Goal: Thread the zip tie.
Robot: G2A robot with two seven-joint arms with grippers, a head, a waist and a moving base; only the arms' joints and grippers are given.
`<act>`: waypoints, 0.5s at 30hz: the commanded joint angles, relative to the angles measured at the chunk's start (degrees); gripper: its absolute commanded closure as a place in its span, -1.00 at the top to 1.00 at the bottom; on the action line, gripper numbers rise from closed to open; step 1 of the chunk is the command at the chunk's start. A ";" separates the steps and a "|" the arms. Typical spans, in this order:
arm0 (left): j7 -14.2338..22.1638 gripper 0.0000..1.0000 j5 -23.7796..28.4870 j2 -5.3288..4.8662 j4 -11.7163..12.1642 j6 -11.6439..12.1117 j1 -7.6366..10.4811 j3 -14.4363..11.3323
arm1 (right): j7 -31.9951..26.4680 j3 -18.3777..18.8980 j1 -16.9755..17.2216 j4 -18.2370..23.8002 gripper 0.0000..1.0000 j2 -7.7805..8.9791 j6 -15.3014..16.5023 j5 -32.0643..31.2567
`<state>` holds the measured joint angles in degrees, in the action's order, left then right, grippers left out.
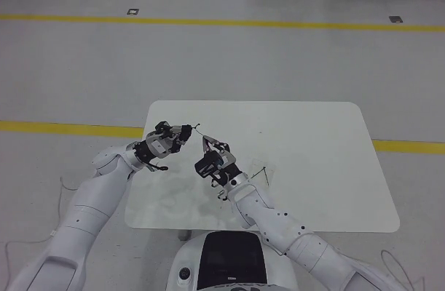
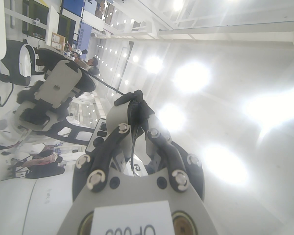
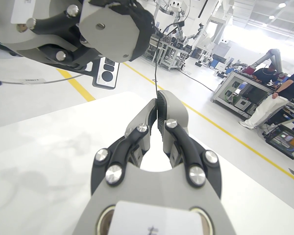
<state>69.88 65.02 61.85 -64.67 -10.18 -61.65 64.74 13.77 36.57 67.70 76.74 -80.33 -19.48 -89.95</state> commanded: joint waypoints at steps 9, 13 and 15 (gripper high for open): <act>0.00 -1.00 0.00 0.00 0.00 0.00 0.00 0.00 | -0.36 -0.19 -0.23 -0.37 -1.00 -0.06 0.00 0.00; 0.00 -1.00 0.00 0.00 0.00 0.00 0.00 0.00 | -0.62 -0.33 -0.41 -0.48 -1.00 -0.02 0.00 0.00; 0.00 -1.00 0.00 0.00 0.00 0.00 0.00 0.00 | -0.82 -0.37 -0.28 -0.32 -1.00 -0.05 0.00 0.00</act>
<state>69.88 65.02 61.85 -64.67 -10.18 -61.65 64.74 13.05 36.20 67.35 76.33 -80.36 -19.48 -89.95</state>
